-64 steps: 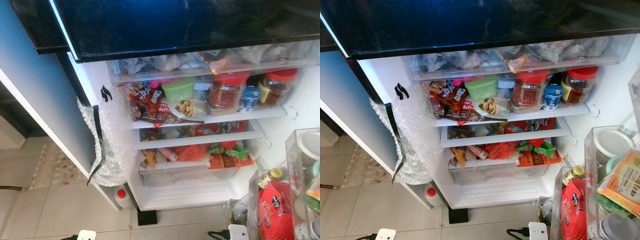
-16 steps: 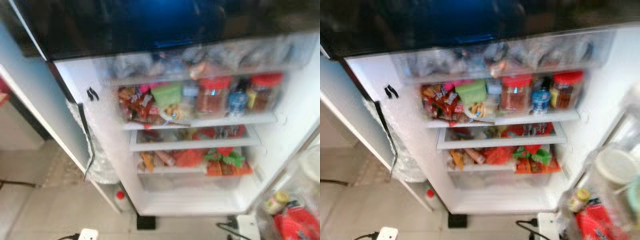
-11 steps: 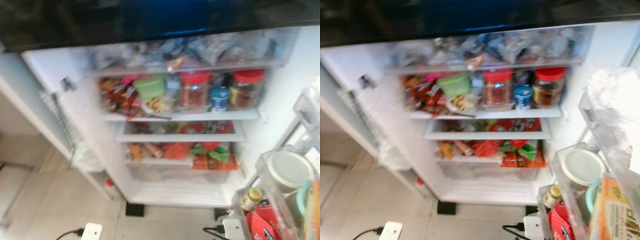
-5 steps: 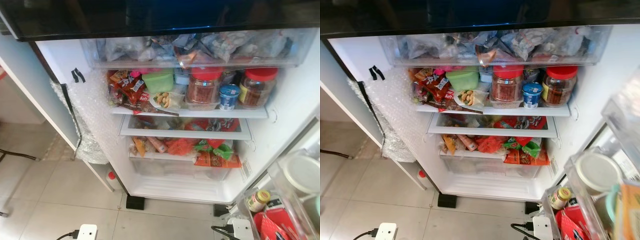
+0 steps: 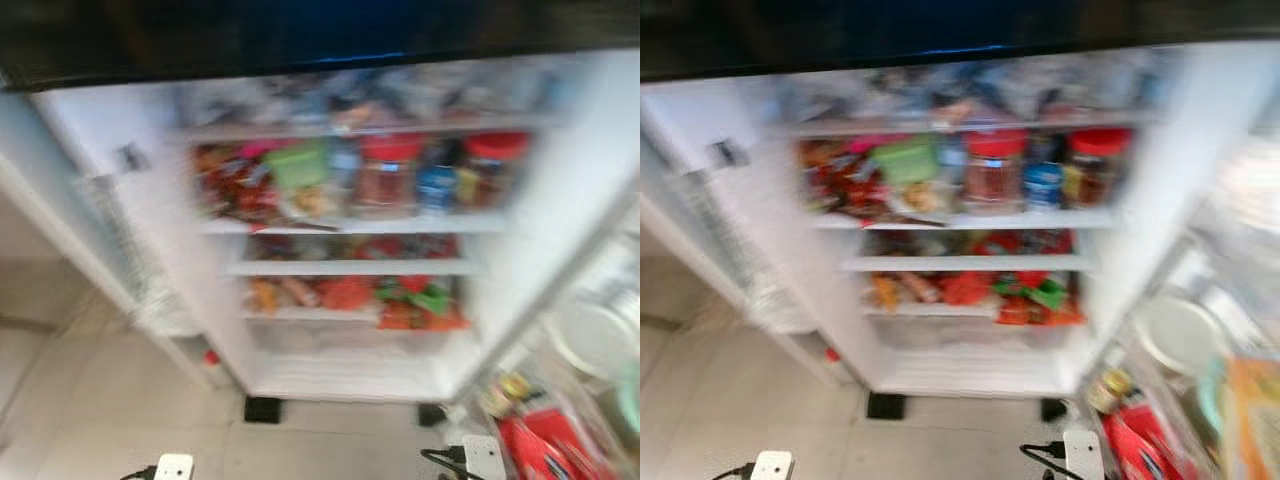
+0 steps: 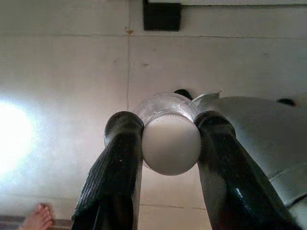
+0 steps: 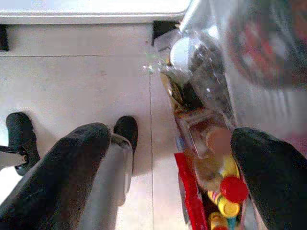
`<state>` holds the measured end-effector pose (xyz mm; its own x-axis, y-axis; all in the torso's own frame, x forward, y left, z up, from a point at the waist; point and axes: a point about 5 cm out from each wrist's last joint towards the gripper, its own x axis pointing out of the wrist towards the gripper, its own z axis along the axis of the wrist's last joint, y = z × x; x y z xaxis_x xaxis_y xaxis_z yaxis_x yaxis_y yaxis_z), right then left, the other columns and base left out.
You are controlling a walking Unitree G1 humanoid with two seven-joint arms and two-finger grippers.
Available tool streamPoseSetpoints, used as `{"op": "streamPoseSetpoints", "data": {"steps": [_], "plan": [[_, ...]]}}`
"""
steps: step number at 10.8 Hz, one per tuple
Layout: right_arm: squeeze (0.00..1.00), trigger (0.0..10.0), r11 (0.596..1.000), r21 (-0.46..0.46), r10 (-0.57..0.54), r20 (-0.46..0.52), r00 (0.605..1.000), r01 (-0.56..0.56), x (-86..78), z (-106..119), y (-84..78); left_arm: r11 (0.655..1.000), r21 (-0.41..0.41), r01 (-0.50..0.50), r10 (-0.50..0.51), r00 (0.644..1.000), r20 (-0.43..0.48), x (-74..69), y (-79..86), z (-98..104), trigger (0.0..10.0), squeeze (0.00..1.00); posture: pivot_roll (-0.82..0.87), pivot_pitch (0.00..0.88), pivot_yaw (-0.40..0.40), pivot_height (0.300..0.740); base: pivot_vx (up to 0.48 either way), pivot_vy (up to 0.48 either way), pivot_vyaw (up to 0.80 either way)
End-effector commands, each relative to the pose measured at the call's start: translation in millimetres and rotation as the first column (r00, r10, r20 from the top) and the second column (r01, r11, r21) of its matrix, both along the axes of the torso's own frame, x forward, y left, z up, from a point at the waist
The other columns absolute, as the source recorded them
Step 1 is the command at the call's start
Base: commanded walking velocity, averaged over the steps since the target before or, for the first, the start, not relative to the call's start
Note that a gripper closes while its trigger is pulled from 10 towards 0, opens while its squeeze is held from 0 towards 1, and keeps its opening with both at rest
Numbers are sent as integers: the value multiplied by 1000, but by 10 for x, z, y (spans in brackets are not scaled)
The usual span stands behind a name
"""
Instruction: Restocking fridge
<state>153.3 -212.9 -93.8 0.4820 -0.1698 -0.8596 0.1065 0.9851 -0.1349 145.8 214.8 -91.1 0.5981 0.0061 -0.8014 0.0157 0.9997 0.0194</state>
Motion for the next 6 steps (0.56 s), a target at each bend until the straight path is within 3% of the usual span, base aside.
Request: {"op": "streamPoseSetpoints", "data": {"steps": [1, 5, 6], "plan": [[0, 10000, 1000, 7, -5, -12, 1000, 5, -37, -16, 6, 1000, 9, -7, 7, 1000, -28, -61, 31, -22, 10000, 0, 72, 89, 78, 740, 0, 0, 0], [0, 10000, 1000, 12, -2, 2, 1000, 2, -18, -6, 1, 1000, 4, -13, 13, 1000, -25, -50, 27, -19, 10000, 0, 73, 91, 73, 740, 0, 0, 0], [0, 10000, 1000, 19, -11, 5, 1000, 11, -15, -5, -1, 1000, 2, -14, 14, 1000, -26, -50, 26, -19, 10000, 0, 73, 90, 72, 740, 240, 0, 0]]}}
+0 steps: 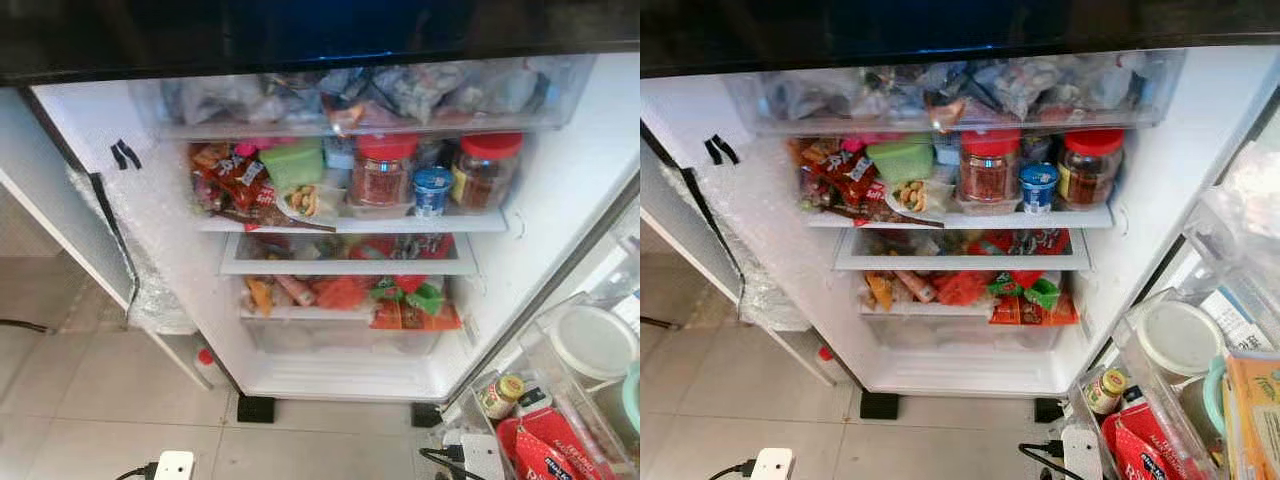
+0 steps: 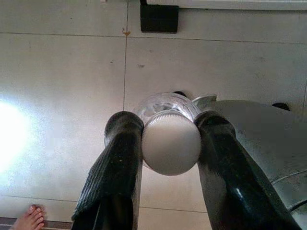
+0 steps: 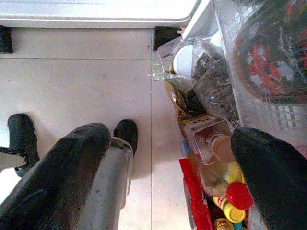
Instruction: Restocking fridge
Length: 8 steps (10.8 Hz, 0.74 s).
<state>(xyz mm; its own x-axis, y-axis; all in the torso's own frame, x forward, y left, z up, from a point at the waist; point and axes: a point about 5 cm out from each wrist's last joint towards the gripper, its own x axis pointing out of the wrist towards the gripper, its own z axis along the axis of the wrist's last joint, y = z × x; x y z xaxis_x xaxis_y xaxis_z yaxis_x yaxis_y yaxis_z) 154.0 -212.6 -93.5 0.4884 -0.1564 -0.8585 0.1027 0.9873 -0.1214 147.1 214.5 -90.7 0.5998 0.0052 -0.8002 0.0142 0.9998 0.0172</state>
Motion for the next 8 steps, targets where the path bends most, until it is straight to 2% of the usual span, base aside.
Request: {"op": "streamPoseSetpoints", "data": {"steps": [1, 2, 6, 8], "plan": [[0, 10000, 1000, 8, -6, -6, 1000, 6, -20, -8, 1, 1000, 3, -11, 11, 999, -30, -64, 29, -24, 10000, 0, 72, 90, 73, 740, 240, 0, -706], [0, 10000, 1000, 9, -5, -6, 1000, 5, -19, -8, 4, 1000, 3, -11, 11, 999, -30, -65, 30, -24, 10000, 0, 72, 90, 73, 740, 244, 0, -694], [0, 10000, 1000, 16, -13, -6, 1000, 13, -23, -10, 5, 1000, 4, -9, 9, 1000, -30, -67, 38, -23, 10000, 0, 71, 88, 74, 740, 247, 0, 0], [0, 10000, 1000, 20, -7, -5, 1000, 7, -18, -10, 12, 1000, 1, -9, 9, 1000, -30, -67, 38, -22, 10000, 0, 75, 89, 73, 740, 0, 0, -228]]}}
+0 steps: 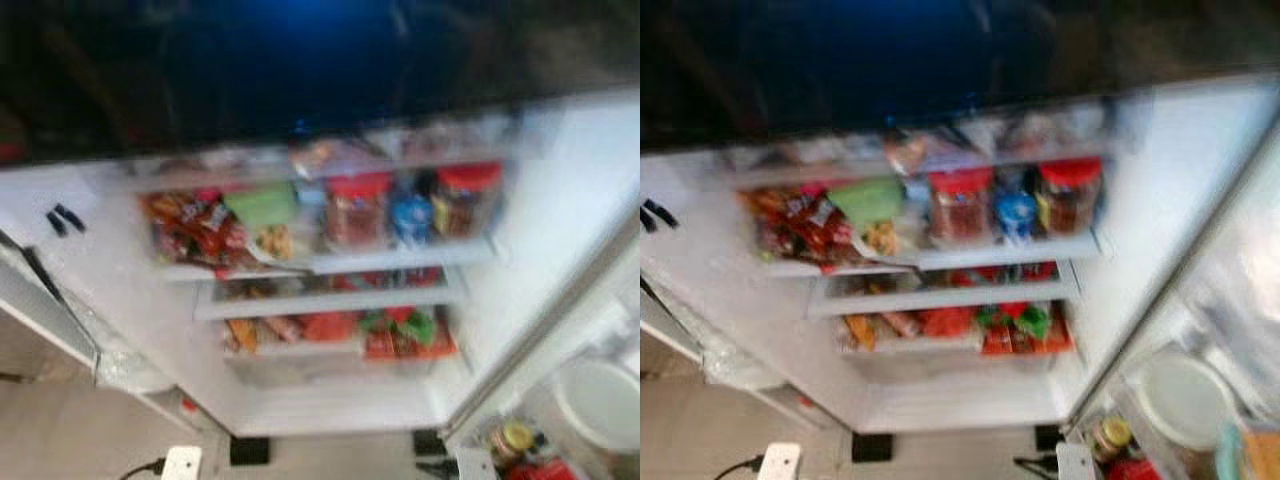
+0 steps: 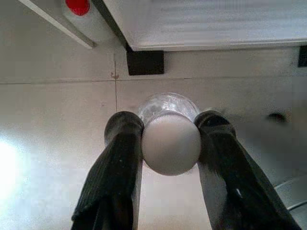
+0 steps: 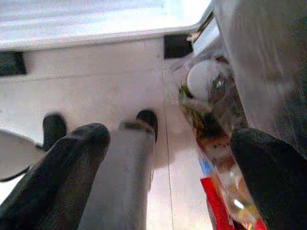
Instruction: Restocking fridge
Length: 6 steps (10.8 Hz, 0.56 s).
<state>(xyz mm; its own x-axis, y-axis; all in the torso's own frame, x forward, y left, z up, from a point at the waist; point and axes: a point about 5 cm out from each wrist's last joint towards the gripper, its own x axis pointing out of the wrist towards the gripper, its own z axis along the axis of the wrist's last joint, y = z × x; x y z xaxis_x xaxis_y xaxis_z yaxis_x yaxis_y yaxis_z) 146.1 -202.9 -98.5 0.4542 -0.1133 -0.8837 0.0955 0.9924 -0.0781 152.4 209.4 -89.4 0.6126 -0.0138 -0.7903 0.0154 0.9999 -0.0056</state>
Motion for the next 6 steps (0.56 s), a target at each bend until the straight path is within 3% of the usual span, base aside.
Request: {"op": "streamPoseSetpoints", "data": {"steps": [1, 4, 6], "plan": [[0, 10000, 1000, -23, -8, 37, 999, 9, 68, 43, -82, 1000, 20, -10, 11, 999, -46, -121, 88, -35, 10000, 0, 75, 89, 73, 740, 0, 0, -688], [0, 10000, 1000, -24, -12, 46, 999, 13, 72, 48, -90, 1000, 17, -2, 2, 1000, -27, -109, 82, -25, 10000, 0, 84, 92, 68, 740, 0, 0, 0], [0, 10000, 1000, -21, -4, 53, 999, 5, 84, 54, -95, 998, 68, -16, 10, 996, 92, -34, 100, 45, 10000, 0, 95, 99, 60, 740, 0, 0, 0]]}}
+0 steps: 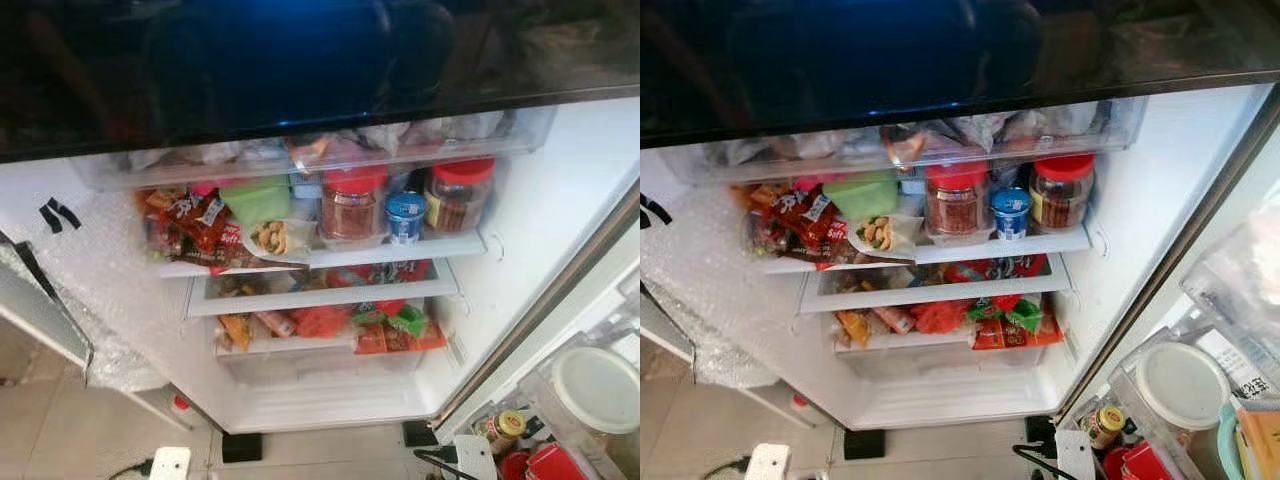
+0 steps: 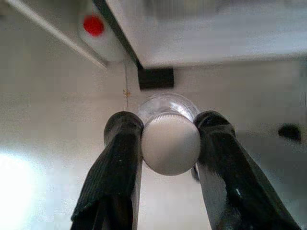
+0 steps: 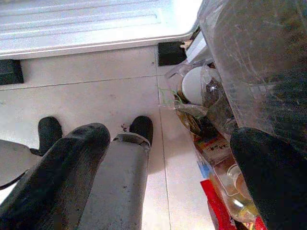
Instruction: Restocking fridge
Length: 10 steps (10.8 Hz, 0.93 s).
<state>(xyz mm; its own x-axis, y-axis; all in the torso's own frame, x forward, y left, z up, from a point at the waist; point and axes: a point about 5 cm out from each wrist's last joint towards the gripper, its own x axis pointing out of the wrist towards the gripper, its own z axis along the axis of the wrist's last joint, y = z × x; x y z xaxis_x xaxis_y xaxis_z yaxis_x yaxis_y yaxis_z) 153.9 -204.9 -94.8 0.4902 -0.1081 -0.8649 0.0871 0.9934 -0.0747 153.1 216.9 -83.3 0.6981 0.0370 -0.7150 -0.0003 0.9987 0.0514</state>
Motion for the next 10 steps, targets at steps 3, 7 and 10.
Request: {"op": "streamPoseSetpoints", "data": {"steps": [3, 7, 10], "plan": [[0, 10000, 1000, -20, -7, 13, 1000, 7, 3, 17, -76, 996, 24, 86, -88, 911, 403, 848, -128, 586, 10000, 0, 89, 88, 69, 740, 0, 0, 0], [0, 10000, 1000, -19, -20, 14, 1000, 21, -31, 5, -75, 989, -83, 124, -65, 857, 511, 788, -330, 669, 10000, 0, 97, 74, 63, 740, 0, 0, 0], [0, 10000, 999, 33, -35, 37, 999, 33, -23, 11, -65, 937, -270, 224, -29, 817, 576, 844, -556, 874, 10000, 0, 125, 87, 51, 740, 0, 0, 0]]}}
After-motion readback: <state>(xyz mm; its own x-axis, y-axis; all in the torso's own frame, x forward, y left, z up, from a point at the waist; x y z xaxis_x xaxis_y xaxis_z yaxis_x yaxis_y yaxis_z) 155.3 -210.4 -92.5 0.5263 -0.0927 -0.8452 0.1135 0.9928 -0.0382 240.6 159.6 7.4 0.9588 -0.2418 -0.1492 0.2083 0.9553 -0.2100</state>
